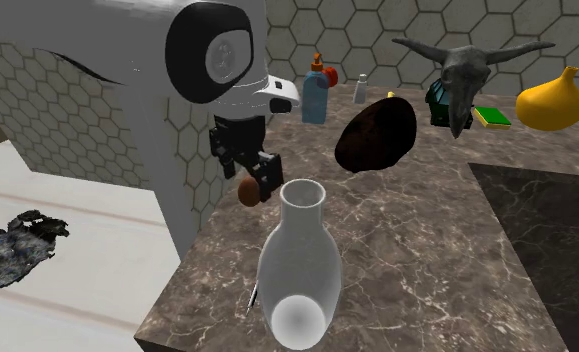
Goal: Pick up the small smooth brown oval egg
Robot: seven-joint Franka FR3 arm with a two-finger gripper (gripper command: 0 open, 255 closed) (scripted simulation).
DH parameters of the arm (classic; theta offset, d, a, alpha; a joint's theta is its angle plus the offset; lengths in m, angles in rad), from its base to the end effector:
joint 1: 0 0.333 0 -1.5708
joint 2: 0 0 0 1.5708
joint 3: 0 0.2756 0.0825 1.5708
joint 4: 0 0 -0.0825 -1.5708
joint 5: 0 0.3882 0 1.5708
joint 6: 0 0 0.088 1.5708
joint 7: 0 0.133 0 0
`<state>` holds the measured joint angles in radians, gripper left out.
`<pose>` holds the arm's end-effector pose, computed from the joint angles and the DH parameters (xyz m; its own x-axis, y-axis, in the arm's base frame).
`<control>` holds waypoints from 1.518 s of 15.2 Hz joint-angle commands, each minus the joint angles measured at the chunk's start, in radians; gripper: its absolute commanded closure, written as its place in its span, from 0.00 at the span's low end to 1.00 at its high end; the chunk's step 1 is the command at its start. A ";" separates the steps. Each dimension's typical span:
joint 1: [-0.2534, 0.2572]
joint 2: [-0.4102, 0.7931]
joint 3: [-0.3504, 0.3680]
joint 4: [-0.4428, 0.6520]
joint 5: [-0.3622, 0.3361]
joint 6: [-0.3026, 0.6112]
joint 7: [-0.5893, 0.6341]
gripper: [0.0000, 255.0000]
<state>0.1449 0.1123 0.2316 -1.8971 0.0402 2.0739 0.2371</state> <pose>0.5536 0.2198 0.3823 0.9919 0.1166 0.0501 0.1202 -0.9898 -0.0760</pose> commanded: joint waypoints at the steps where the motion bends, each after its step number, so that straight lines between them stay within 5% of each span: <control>1: 0.016 0.081 0.008 0.081 -0.023 -0.002 0.025 0.00; 5: 0.057 0.241 0.015 0.253 -0.067 -0.018 0.066 0.00; 15: 0.061 0.281 0.010 0.204 -0.077 0.069 0.069 0.00; 16: 0.061 0.280 0.010 0.204 -0.077 0.069 0.069 1.00; 23: 0.061 0.280 0.010 0.204 -0.077 0.069 0.069 1.00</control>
<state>0.2059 0.3923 0.2413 -1.6931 -0.0365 2.1428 0.3060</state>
